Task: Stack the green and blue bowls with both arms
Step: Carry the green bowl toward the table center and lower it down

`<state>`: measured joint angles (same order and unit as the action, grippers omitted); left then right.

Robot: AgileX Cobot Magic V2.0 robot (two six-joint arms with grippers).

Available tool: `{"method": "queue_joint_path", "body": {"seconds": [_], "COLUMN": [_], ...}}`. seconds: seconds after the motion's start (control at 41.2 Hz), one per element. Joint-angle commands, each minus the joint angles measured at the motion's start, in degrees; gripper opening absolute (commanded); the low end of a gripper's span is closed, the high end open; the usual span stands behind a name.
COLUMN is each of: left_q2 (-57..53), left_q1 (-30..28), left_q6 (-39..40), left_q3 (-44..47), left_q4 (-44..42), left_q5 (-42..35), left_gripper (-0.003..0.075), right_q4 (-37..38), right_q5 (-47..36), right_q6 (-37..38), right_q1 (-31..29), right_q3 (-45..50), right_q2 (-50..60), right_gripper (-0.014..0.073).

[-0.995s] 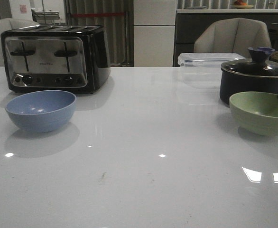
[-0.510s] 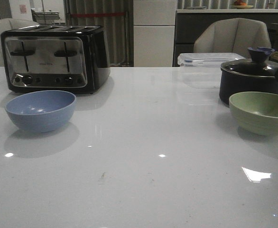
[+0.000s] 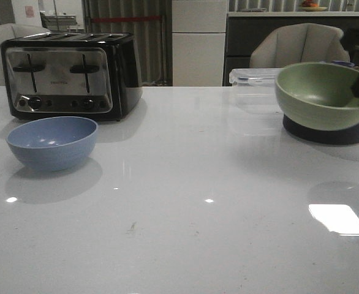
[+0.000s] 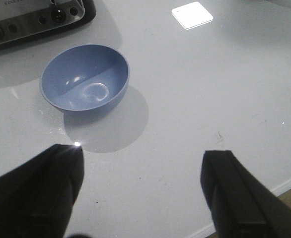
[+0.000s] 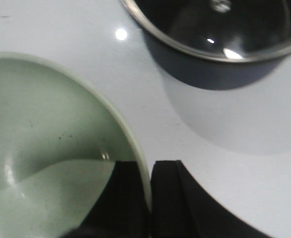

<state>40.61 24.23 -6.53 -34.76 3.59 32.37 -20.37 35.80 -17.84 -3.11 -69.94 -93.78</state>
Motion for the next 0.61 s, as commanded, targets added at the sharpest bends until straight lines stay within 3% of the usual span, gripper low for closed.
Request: {"method": "queue_joint_path", "body": {"seconds": [0.0,0.291,0.582], "left_q2": [0.10,0.10,0.10], "left_q1": [0.49,0.49,0.49], "left_q6": [-0.15,-0.15,-0.15], "left_q3": [-1.50,-1.50,-1.50], "left_q4": [0.41,0.41,0.72], "left_q5": [-4.54,-4.54,-4.54], "left_gripper": [0.0550,0.0550,0.0550], "right_q4": [-1.20,-1.20,-2.49], "right_q5": [0.21,2.97,0.85], "right_q6": [-2.15,-2.15,-2.05], "right_q1": [5.61,20.23,26.08], "right_q3": [-1.82,-1.82,-1.82], "right_q2": [5.59,2.68,-5.51], "right_gripper": [0.0117,0.0117,0.0117]}}
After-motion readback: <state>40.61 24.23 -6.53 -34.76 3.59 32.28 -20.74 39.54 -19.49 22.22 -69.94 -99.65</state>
